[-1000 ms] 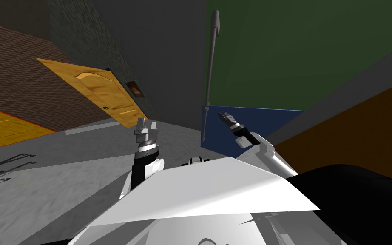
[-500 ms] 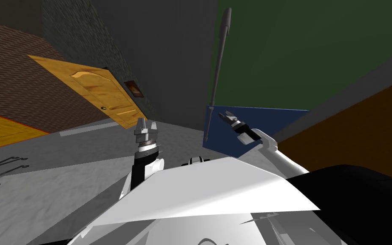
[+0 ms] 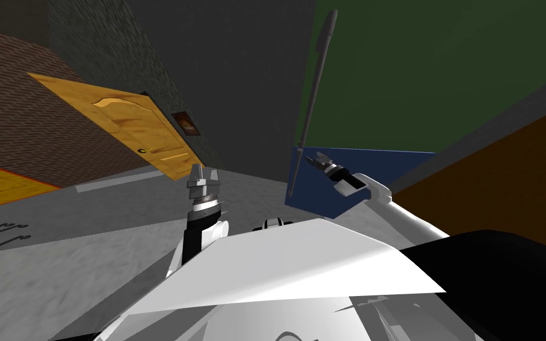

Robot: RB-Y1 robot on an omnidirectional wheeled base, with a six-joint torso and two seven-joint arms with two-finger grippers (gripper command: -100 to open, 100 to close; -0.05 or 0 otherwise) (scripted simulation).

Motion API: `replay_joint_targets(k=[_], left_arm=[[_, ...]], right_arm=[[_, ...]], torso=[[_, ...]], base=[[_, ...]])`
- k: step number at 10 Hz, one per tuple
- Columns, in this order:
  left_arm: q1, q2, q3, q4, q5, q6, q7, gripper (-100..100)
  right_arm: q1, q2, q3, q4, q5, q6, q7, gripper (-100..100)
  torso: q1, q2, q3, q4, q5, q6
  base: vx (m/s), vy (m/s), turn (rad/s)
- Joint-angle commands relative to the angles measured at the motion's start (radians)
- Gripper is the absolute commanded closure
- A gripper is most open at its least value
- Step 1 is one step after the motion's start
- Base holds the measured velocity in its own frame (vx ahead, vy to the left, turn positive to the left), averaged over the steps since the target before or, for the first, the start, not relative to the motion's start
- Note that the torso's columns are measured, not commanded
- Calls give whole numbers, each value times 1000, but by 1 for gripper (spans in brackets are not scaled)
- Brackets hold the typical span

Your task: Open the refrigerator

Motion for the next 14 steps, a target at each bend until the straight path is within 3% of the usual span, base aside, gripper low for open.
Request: replay_joint_targets(k=[1, 3, 4, 9, 13, 14], left_arm=[[0, 0, 0, 0, 0, 0, 0, 0], [0, 0, 0, 0, 0, 0, 0, 0], [0, 0, 0, 0, 0, 0, 0, 0], [0, 0, 0, 0, 0, 0, 0, 0], [0, 0, 0, 0, 0, 0, 0, 0], [0, 0, 0, 0, 0, 0, 0, 0]], right_arm=[[-12, -53, -9, 21, -13, 35, 64, -100], [-33, -121, -17, 55, -31, 73, 127, -100], [-33, -122, -17, 55, -31, 73, 136, -100], [-72, -263, -34, 118, -65, 148, 280, -100], [-91, -332, -42, 145, -81, 184, 351, -100], [-86, -321, -43, 136, -79, 181, 337, -100]], torso=[[3, -1, -1, 0, 1, 0], [2, -1, -1, 0, 1, 0], [3, 0, 0, 0, 1, 0], [2, -1, -1, 0, 1, 0], [0, 1, 1, 0, 0, 0], [1, 0, 0, 0, 0, 0]], base=[[27, 122, -18], [25, 134, -35], [18, 125, -21], [26, 130, -33], [10, 94, -22], [4, 36, -7]])
